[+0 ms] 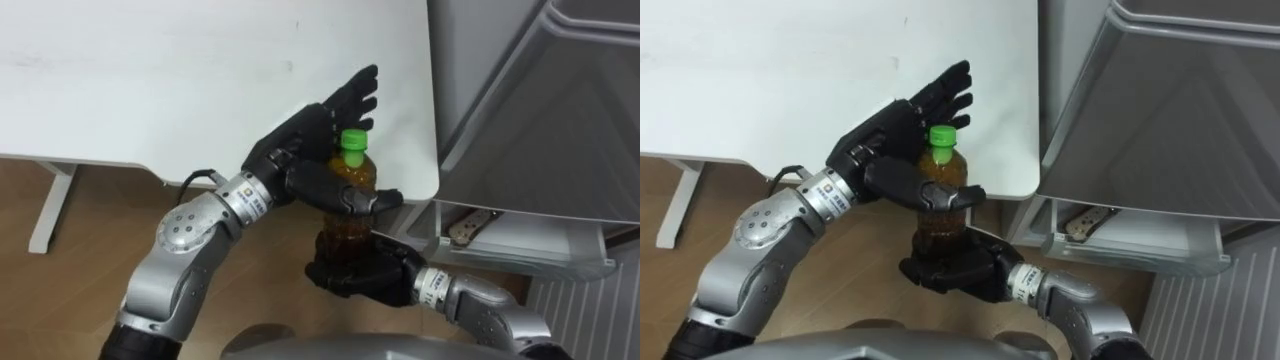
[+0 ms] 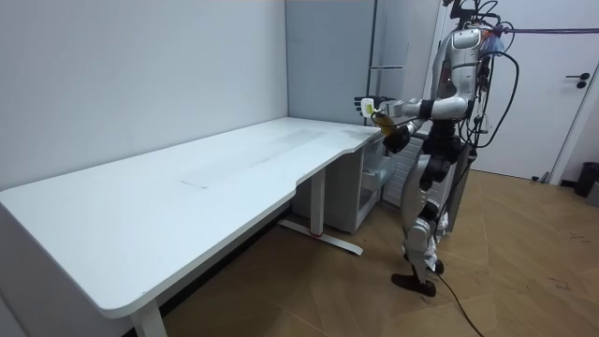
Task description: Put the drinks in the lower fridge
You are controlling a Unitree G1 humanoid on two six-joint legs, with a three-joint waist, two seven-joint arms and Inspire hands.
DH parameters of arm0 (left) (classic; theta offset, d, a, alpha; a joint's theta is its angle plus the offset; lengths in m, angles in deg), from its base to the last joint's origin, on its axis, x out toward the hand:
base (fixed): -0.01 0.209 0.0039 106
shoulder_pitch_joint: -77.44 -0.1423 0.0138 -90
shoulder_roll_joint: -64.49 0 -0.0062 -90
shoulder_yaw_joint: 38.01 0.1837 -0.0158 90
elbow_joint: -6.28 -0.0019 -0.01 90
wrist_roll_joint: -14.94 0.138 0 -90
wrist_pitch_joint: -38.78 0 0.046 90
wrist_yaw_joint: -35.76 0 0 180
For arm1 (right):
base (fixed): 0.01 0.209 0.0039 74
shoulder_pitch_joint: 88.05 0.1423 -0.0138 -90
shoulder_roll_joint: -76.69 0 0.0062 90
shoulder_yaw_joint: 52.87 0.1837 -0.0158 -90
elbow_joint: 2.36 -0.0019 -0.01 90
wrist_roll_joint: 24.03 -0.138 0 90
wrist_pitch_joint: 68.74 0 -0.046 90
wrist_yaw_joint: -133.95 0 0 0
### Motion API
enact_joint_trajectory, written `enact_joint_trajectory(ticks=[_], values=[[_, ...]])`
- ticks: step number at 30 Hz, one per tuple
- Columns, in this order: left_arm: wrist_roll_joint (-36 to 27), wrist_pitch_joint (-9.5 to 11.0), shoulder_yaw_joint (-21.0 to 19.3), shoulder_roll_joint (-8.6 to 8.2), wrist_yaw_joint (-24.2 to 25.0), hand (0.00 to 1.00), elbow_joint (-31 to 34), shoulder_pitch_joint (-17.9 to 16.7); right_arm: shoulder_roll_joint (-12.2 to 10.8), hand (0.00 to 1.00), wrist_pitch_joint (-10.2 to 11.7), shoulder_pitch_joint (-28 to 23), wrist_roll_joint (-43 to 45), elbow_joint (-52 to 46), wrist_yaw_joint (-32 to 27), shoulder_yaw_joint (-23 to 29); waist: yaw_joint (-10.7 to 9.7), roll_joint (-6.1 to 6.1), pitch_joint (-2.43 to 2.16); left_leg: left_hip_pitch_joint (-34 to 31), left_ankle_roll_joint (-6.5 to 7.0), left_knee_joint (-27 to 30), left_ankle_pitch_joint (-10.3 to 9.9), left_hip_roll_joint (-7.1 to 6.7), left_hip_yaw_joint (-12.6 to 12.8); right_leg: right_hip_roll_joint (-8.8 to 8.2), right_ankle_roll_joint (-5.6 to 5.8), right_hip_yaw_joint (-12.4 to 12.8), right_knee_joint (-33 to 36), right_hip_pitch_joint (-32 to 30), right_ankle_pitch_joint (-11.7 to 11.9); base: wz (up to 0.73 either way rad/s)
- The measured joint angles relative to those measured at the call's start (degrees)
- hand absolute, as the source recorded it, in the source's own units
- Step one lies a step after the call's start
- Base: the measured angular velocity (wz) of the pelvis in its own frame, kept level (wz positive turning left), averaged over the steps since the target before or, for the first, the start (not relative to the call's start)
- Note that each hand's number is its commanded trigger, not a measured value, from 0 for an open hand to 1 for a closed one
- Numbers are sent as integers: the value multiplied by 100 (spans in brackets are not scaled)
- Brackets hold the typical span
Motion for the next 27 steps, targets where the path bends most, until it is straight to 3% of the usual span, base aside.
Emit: enact_joint_trajectory(ticks=[6, 12, 15, 16, 21, 27], values=[[-391, 91, -34, -10, -92, 0, 47, 37, 37, 100, -99, -89, 2, 8, -23, 0, 23, 14, -1, -3, 0, 52, 0, 1, 0, -4, 0, -33, 1, 7, 0, 0], [-669, 194, -163, -11, -125, 0, 520, 39, 99, 100, -127, -110, 5, 6, -22, 3, 58, 103, -17, -4, 1, 43, -2, 0, 0, -9, 0, -87, 12, 12, 0, 0], [-672, 339, -384, -10, -253, 0, 567, 39, 116, 100, -126, -258, 7, 19, -19, 117, 113, 162, -37, 22, 0, 38, -1, 2, 0, -6, 0, -86, 10, 37, 0, 0], [-671, 356, -486, -16, -357, 0, 567, 39, 109, 100, -126, -294, 11, 56, -19, 163, 147, 174, -17, 63, -1, 32, -1, 4, 0, 0, 0, -71, 10, 77, -1, 0], [-654, 419, -867, -24, -811, 0, 565, 35, 132, 100, -126, -336, 10, 226, -29, 307, 249, 139, 19, 93, -9, -6, 6, 1, 0, 8, -1, 16, 13, 96, -2, -1], [-407, 447, -1492, -107, -1405, 0, 566, 26, 84, 100, -121, -626, 10, 226, -29, 763, 449, 100, 14, 246, -7, -95, 7, -4, -27, 4, -1, -14, 4, 219, -2, 2]])
